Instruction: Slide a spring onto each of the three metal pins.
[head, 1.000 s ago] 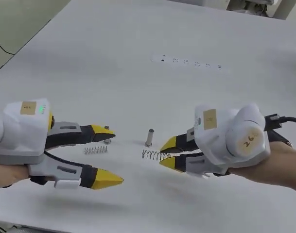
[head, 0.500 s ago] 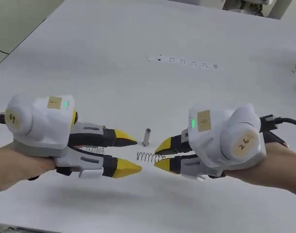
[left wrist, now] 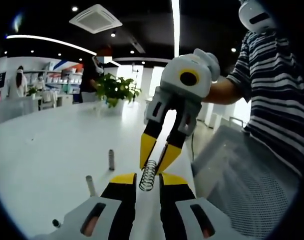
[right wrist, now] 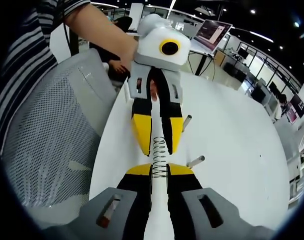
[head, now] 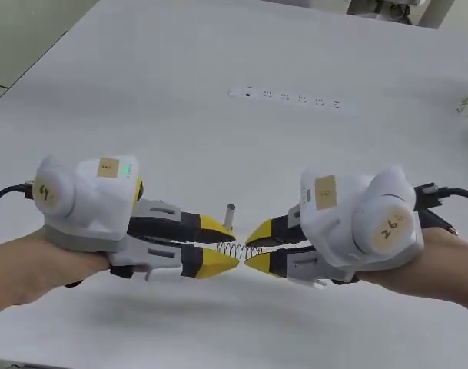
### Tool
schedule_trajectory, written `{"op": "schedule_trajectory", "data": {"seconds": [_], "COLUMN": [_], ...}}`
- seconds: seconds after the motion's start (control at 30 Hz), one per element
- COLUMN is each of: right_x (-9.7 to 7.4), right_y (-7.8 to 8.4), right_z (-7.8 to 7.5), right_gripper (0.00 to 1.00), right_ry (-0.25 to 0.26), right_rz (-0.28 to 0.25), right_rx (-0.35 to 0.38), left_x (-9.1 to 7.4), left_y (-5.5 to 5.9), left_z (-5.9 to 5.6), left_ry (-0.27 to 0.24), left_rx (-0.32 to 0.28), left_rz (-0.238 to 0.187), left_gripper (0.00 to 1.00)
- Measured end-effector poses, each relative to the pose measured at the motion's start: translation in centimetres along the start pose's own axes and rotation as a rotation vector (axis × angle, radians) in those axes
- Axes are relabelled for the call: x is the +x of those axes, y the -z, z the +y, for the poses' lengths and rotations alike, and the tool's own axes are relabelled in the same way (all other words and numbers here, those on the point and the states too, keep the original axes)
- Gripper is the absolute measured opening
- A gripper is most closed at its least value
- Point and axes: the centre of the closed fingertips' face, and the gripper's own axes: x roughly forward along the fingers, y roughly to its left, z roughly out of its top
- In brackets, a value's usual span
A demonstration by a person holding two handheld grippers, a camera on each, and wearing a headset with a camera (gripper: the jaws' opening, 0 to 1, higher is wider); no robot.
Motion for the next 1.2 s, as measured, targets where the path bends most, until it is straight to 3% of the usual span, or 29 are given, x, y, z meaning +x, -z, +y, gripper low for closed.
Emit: {"op": "schedule_trajectory", "data": {"seconds": [0.67,1.2], "right_x": [-0.37,-0.55], "right_y": [-0.01,-0.03], "right_z": [0.07,0.4], "right_gripper": [0.08,0.08], "right_ry": [0.002,-0.01], "right_rz": [-0.02,-0.063], "right_rx": [0.011,0.032], "left_x": [0.42,0.49], "left_y": [0.13,0.07], "left_z": [-0.22,-0.61], "left_ry": [-0.006,0.044], "left_rx": [0.021,0.029], "left_rz": [0.007,0.031], "left_gripper": [0.04,0.02]}}
